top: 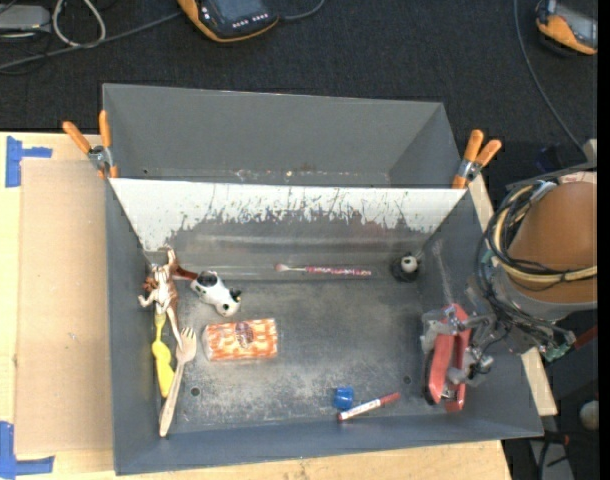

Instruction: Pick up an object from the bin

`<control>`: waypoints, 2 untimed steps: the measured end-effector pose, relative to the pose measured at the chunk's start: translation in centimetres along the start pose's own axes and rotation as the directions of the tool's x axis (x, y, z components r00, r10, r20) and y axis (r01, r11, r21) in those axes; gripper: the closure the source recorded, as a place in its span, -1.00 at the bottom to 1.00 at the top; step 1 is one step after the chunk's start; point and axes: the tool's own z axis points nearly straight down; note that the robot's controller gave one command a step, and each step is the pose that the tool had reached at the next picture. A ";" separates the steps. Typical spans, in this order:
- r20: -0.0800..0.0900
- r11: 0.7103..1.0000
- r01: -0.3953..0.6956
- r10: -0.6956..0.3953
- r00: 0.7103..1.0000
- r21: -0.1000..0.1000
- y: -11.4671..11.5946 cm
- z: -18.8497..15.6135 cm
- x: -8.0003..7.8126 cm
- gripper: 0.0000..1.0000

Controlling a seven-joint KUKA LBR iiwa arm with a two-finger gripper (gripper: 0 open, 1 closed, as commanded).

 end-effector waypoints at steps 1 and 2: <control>-0.004 1.000 -0.002 0.002 1.000 -0.001 -0.2 -1.8 0.4 1.00; -0.006 1.000 0.009 -0.009 1.000 -0.005 0.9 -15.5 -1.0 1.00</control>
Offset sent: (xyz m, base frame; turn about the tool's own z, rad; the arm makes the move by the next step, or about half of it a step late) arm -0.0039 0.0056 0.1998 0.0790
